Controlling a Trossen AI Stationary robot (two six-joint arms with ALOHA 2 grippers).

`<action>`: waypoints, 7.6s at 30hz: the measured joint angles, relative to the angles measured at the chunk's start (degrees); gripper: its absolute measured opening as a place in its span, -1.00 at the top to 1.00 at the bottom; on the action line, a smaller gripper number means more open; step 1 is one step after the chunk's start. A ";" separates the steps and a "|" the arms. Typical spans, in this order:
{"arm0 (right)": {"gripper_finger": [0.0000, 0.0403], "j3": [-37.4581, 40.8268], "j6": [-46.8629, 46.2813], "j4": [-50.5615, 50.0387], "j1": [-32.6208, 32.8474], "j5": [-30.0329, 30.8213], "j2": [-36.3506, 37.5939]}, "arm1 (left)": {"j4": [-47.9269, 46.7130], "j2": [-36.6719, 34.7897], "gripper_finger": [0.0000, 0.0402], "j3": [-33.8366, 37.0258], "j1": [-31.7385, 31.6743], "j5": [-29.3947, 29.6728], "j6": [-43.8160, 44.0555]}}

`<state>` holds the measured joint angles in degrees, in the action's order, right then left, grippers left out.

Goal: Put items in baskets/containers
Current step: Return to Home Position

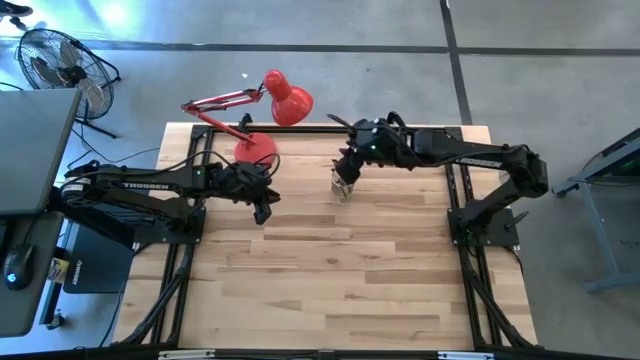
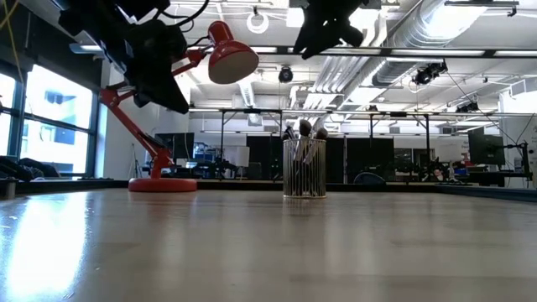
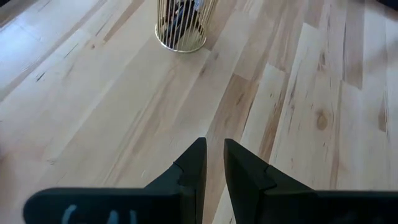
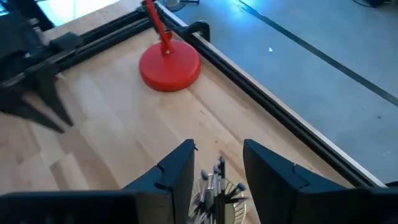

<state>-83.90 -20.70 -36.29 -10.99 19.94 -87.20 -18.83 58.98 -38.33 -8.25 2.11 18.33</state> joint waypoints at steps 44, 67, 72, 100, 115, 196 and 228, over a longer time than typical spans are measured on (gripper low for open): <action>0.97 23.08 14.62 1.18 13.41 -12.44 0.64 | 9.59 2.88 0.99 -0.04 6.97 7.84 3.18; 1.00 59.11 4.12 26.46 19.35 -10.50 40.43 | 13.32 -6.13 1.00 5.09 25.14 22.21 -5.54; 1.00 61.78 4.16 26.42 19.35 -5.34 48.02 | 22.36 -13.27 1.00 14.75 25.06 20.57 -7.68; 1.00 62.31 2.67 24.47 19.24 -0.71 51.28 | 18.26 -58.61 1.00 35.84 13.86 9.77 -13.80; 1.00 62.29 1.62 24.52 19.24 -1.40 51.28 | 20.59 -56.89 1.00 37.53 10.49 2.80 -15.23; 0.96 82.82 16.62 36.57 11.00 -19.34 84.57 | 20.42 -56.85 0.99 37.64 10.49 2.82 -15.06; 0.96 82.88 16.64 36.63 11.02 -19.30 84.57 | 20.44 -56.87 0.99 37.64 10.49 3.19 -15.06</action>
<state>-1.02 -4.05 0.34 0.03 0.64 -2.63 1.61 2.11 -0.69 2.24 5.30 3.27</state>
